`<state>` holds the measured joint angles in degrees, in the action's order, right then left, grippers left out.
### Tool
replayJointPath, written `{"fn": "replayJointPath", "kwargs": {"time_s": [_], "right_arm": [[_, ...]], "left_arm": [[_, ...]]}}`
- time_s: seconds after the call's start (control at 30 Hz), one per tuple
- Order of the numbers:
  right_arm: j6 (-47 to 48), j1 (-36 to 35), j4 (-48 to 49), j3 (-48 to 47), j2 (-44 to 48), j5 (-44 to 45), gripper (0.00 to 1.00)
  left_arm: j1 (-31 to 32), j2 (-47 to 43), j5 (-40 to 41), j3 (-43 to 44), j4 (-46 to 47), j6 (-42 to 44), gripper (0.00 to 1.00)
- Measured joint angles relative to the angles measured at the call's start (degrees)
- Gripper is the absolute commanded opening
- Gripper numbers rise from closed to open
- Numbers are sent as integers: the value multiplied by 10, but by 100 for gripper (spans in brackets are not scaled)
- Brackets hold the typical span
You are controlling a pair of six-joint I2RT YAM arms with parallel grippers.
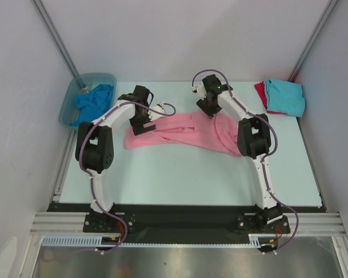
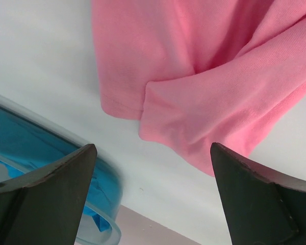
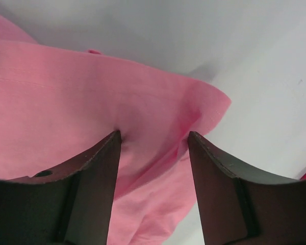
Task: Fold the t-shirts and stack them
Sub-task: Flatten the tshirt out
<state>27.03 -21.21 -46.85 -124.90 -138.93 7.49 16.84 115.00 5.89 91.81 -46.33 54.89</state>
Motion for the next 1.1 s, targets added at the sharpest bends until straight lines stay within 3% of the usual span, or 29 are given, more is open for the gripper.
{"fn": "replayJointPath", "kwargs": {"time_s": [0.27, 0.47, 1.1], "right_arm": [[17, 0, 11, 7, 35, 18, 59], [24, -11, 28, 32, 61, 26, 52], [26, -7, 31, 72, 63, 41, 44]], "left_arm": [[5, 0, 0, 0, 4, -9, 100], [6, 0, 0, 0, 7, -9, 100], [7, 0, -2, -2, 12, -16, 100]]}}
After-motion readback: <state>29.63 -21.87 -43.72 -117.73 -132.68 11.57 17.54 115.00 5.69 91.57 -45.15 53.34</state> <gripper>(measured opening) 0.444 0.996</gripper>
